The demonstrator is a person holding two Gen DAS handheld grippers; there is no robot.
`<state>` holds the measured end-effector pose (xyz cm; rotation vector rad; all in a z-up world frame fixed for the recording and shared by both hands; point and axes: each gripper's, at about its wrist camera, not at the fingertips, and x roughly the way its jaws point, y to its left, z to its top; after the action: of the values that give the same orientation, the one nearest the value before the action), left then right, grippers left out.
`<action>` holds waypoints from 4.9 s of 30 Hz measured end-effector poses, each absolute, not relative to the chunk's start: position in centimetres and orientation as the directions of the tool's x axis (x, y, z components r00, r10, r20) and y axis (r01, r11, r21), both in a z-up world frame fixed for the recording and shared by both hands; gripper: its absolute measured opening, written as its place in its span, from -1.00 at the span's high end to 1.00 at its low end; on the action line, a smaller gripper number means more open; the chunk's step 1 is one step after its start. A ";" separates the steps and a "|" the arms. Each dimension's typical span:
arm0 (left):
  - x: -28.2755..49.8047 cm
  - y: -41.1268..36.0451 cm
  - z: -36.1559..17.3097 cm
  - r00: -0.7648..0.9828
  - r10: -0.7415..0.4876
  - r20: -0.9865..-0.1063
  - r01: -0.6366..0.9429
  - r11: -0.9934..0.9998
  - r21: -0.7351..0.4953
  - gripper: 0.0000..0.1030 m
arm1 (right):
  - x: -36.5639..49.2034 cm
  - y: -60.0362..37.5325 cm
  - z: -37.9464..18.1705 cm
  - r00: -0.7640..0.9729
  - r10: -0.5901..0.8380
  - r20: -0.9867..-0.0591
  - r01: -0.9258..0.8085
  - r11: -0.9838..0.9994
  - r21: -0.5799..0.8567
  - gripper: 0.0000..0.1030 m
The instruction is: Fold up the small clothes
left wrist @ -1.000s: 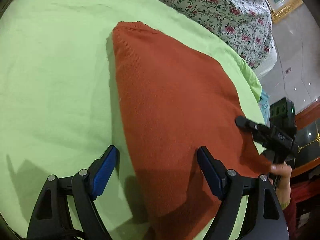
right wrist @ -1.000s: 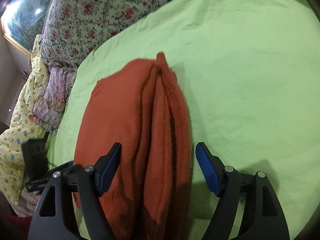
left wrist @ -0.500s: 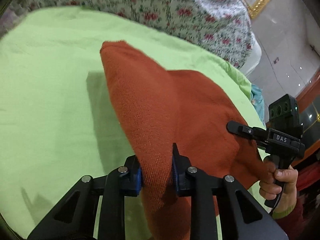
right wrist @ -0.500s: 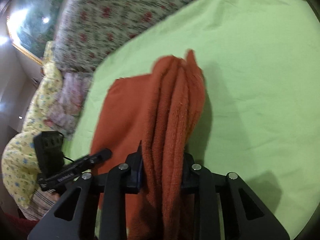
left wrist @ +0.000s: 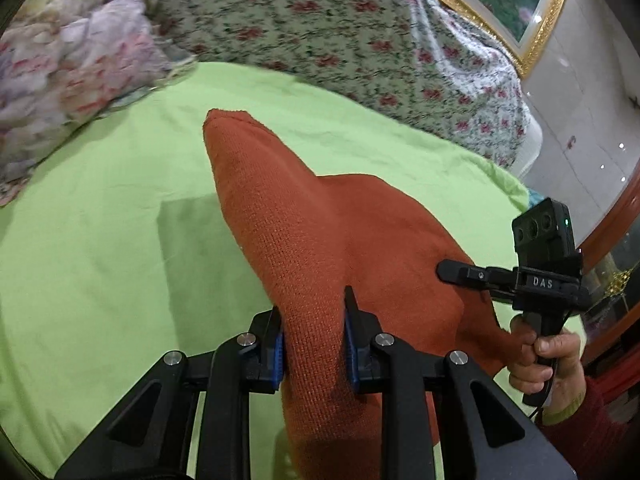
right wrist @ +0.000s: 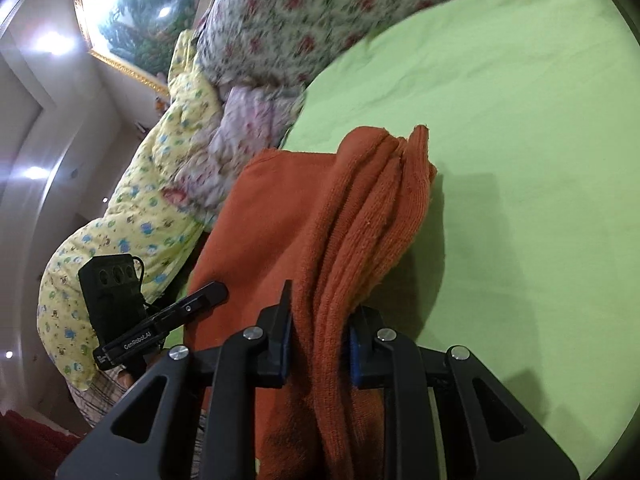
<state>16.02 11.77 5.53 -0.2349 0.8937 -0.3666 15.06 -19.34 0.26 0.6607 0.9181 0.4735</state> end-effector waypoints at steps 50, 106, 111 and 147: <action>14.2 15.2 -1.7 0.537 -0.216 -0.816 -0.009 0.965 -0.261 -0.40 | 17.0 -16.6 -1.9 0.551 0.327 -0.768 0.087 0.892 0.443 0.87; -1.1 8.2 1.1 0.587 -0.251 -0.770 0.207 0.966 -0.157 -0.38 | -1.6 -14.1 1.1 0.641 0.311 -0.702 0.019 0.908 0.419 0.47; -3.2 7.9 0.6 0.594 -0.200 -0.779 0.190 0.976 -0.106 -0.38 | -3.4 -12.4 1.3 0.648 0.318 -0.692 -0.018 0.915 0.403 0.15; -4.3 12.2 -0.5 0.601 -0.107 -0.792 0.024 0.993 -0.116 -0.57 | -4.9 -9.4 -0.7 0.611 0.319 -0.724 -0.051 0.929 0.367 -0.16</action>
<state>-4.34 12.25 -0.48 -0.0972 0.9236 -0.0758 -4.92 -9.40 -0.68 0.3261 0.8913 0.2177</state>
